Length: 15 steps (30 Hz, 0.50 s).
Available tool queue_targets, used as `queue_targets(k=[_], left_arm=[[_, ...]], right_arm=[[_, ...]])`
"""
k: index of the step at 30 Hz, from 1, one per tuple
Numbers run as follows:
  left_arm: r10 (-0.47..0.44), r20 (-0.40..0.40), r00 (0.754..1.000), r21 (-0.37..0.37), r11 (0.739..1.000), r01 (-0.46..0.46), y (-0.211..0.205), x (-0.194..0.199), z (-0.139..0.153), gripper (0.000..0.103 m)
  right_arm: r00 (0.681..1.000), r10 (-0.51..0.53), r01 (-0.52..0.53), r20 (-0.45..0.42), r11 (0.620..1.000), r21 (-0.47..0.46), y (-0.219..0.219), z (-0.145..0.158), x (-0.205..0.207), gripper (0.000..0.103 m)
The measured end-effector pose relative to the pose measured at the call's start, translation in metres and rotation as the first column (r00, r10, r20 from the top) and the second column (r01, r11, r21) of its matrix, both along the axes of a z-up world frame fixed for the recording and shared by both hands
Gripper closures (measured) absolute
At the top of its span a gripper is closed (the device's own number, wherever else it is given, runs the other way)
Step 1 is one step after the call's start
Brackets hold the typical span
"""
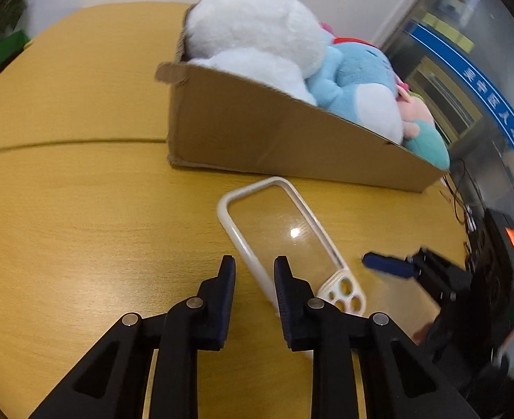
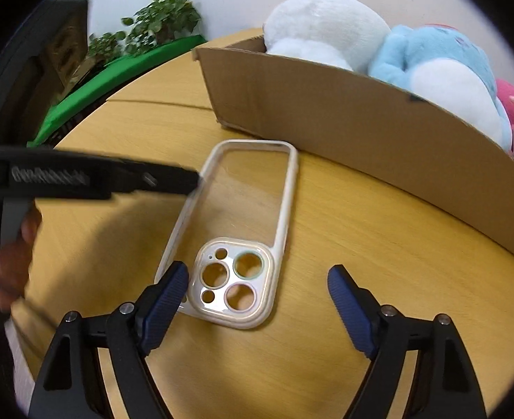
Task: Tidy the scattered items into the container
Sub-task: 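Move both grippers to the clear phone case on the table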
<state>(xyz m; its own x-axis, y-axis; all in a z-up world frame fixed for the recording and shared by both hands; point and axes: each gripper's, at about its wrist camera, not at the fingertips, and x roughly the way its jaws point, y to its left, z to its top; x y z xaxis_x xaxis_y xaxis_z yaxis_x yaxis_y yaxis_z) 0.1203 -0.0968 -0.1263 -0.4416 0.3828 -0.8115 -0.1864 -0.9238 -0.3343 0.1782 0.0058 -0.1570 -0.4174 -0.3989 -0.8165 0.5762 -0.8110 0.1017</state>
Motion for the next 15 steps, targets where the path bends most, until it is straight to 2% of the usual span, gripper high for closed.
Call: queue_targets(k=[1,3,4,6,7,8,9,12,14,15], left_arm=[[-0.029,-0.016,0.999,-0.026,0.999,0.029,0.004,0.002,0.004,0.078],[-0.082,-0.05,0.995,-0.082,0.994,0.077,0.011,0.003,0.014,0.065],[-0.108,-0.062,0.992,-0.106,0.989,0.101,0.015,0.002,0.019,0.062],[-0.19,-0.087,0.978,-0.16,0.972,0.175,0.027,0.002,0.026,0.058],[-0.252,-0.099,0.963,-0.194,0.954,0.229,0.035,0.003,0.03,0.058],[-0.322,-0.109,0.941,-0.229,0.929,0.291,0.044,0.004,0.032,0.056],[-0.394,-0.11,0.912,-0.26,0.897,0.356,0.054,0.004,0.034,0.048],[-0.576,-0.091,0.812,-0.329,0.787,0.522,0.081,0.0,0.031,0.027],[-0.629,-0.066,0.775,-0.315,0.75,0.582,0.088,-0.011,0.027,0.027],[-0.65,-0.057,0.758,-0.3,0.735,0.608,0.09,-0.018,0.025,0.027]], right_arm=[[1.0,0.014,-0.014,0.007,1.0,0.008,0.011,0.0,-0.002,0.022],[1.0,0.012,-0.012,0.01,0.999,0.035,0.033,0.002,-0.009,0.022],[1.0,0.004,-0.003,-0.009,0.998,0.069,0.043,0.004,-0.013,0.022],[0.999,0.023,-0.016,-0.046,0.99,0.139,0.055,0.01,-0.018,0.021],[0.997,0.046,-0.036,-0.062,0.986,0.162,0.058,0.013,-0.018,0.021],[0.994,0.088,-0.076,-0.069,0.984,0.164,0.059,0.016,-0.016,0.021],[0.987,0.142,-0.13,-0.072,0.98,0.151,0.058,0.019,-0.012,0.021],[0.945,0.313,-0.305,-0.089,0.947,0.098,0.045,0.025,0.003,0.019],[0.926,0.367,-0.362,-0.091,0.93,0.061,0.036,0.019,0.002,0.018],[0.932,0.351,-0.346,-0.085,0.936,0.069,0.035,0.014,-0.004,0.018]])
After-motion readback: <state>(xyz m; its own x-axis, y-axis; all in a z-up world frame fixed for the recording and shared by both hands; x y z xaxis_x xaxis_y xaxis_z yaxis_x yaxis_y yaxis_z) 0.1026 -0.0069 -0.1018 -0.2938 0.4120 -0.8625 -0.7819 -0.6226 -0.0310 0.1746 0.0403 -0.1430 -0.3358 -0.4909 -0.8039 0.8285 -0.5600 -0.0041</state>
